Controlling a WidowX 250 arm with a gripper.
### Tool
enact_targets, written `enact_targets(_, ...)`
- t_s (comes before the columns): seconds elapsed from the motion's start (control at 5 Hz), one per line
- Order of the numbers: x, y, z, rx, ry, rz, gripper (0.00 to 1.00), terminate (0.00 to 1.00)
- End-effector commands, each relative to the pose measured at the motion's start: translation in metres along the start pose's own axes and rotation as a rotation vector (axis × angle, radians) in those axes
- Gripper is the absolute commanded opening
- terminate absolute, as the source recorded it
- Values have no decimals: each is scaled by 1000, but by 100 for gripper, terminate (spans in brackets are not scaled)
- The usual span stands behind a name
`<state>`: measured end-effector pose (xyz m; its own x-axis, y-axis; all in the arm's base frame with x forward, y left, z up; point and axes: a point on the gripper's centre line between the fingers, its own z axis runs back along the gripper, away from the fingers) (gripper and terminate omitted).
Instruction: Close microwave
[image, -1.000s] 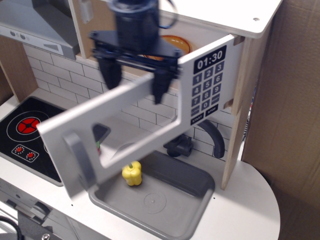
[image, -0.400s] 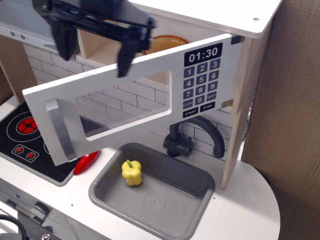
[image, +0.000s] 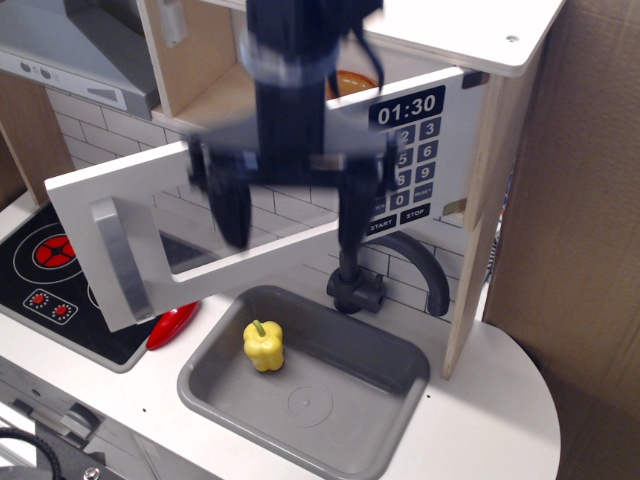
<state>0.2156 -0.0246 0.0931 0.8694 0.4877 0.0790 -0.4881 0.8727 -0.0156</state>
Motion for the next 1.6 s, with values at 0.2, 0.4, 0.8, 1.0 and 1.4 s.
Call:
enact_targets(0.2, 52, 32, -26, -52, -115, -117, 100, 0)
enact_targets(0.4, 78, 40, -28, -25, -164, -183, 100, 0)
enact_targets(0.8, 125, 45, -31, -37, -246, -259, 100, 0)
enact_targets(1.0, 140, 46, -33, -51, -317, -245, 100, 0)
enact_targets(1.4, 168, 34, -32, -53, -437, -234, 100, 0)
